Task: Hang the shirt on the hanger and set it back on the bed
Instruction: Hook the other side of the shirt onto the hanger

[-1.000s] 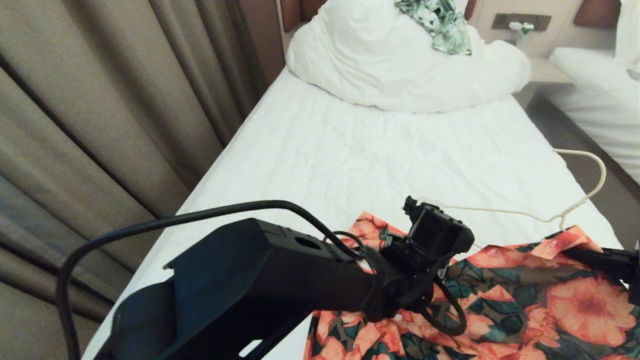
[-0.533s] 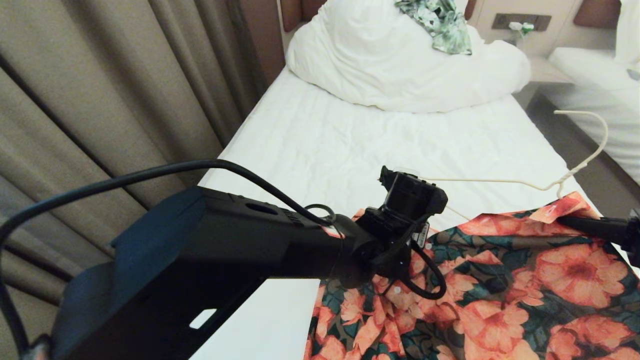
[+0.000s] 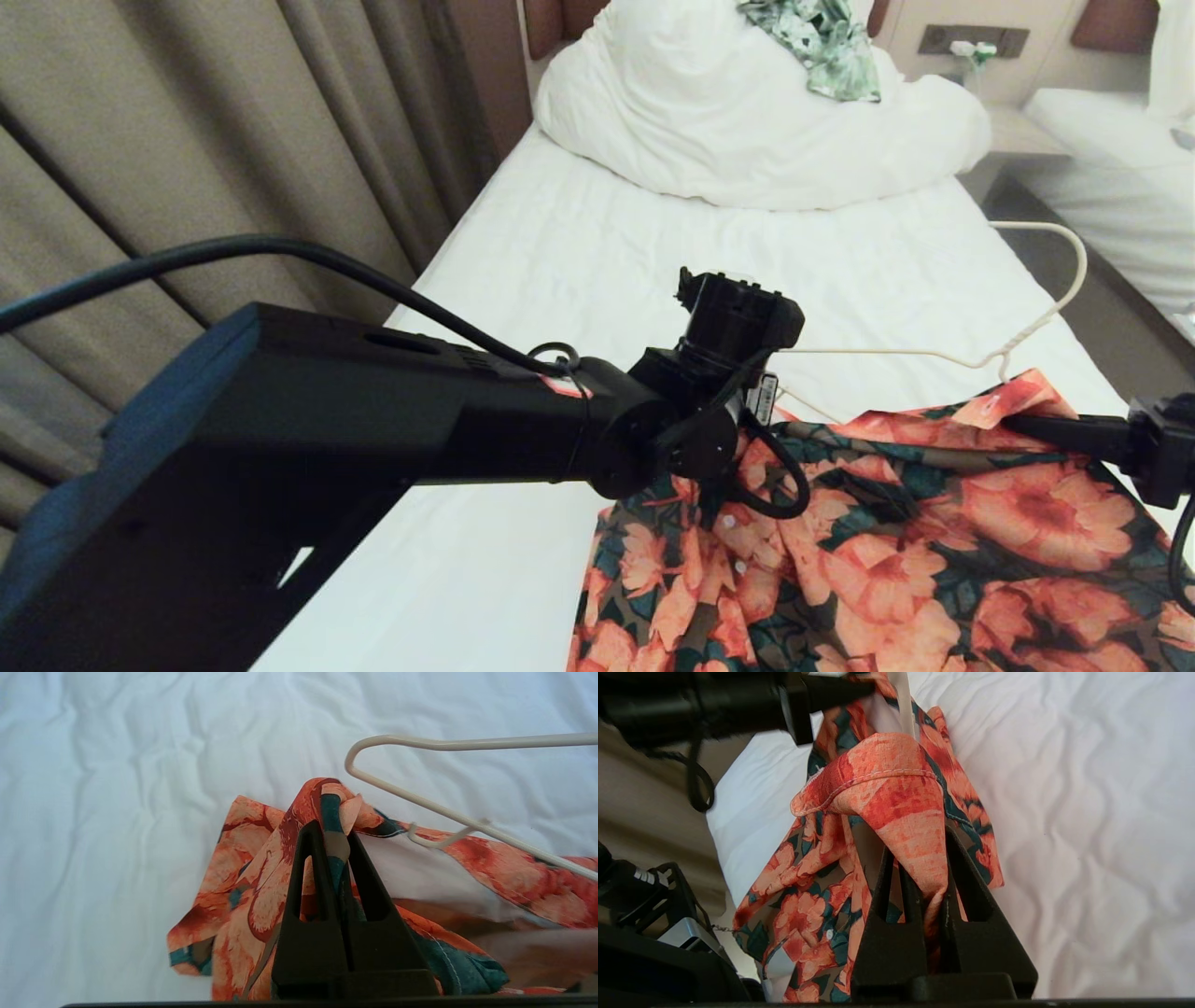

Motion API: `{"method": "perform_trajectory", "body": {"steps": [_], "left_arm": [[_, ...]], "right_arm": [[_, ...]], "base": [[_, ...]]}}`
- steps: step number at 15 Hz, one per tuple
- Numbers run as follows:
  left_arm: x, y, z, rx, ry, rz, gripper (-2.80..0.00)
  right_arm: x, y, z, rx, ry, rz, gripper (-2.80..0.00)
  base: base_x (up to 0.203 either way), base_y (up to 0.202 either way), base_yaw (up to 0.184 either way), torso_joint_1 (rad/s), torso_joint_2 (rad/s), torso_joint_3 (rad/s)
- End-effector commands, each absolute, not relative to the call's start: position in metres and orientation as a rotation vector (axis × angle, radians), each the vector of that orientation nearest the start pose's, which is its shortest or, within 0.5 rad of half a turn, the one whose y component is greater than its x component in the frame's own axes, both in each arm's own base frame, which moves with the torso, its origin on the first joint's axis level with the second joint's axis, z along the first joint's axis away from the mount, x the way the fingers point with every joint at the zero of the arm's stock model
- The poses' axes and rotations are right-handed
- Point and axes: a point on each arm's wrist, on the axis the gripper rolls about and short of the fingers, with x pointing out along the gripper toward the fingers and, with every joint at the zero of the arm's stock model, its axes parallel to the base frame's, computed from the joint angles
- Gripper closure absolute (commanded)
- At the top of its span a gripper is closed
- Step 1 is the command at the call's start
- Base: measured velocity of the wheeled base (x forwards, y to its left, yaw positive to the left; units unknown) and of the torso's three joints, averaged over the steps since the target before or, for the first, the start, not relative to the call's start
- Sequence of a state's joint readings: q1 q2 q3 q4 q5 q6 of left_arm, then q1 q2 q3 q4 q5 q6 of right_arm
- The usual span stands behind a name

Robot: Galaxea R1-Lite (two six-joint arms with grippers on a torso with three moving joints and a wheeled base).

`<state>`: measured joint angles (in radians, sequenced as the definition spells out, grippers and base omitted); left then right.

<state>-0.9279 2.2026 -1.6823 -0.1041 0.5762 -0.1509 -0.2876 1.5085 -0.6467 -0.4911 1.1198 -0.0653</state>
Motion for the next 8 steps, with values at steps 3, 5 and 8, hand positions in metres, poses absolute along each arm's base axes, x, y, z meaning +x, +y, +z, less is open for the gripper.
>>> {"method": "perform_trajectory", "body": {"steps": [3, 5, 8], "left_arm": [[0.275, -0.347, 0.210, 0.121, 0.295, -0.324, 0.00], [0.274, -0.345, 0.206, 0.134, 0.306, -0.323, 0.00], [0.274, -0.347, 0.192, 0.158, 0.334, -0.323, 0.00]], "right_arm": [[0.242, -0.041, 0.184, 0.185, 0.268, 0.875, 0.00], [0.239, -0.038, 0.192, 0.183, 0.253, 0.885, 0.00], [0.232, -0.036, 0.201, 0.197, 0.239, 0.884, 0.00]], "base": [[0.000, 0.000, 0.000, 0.000, 0.00, 0.000], [0.000, 0.000, 0.000, 0.000, 0.00, 0.000], [0.000, 0.000, 0.000, 0.000, 0.00, 0.000]]}}
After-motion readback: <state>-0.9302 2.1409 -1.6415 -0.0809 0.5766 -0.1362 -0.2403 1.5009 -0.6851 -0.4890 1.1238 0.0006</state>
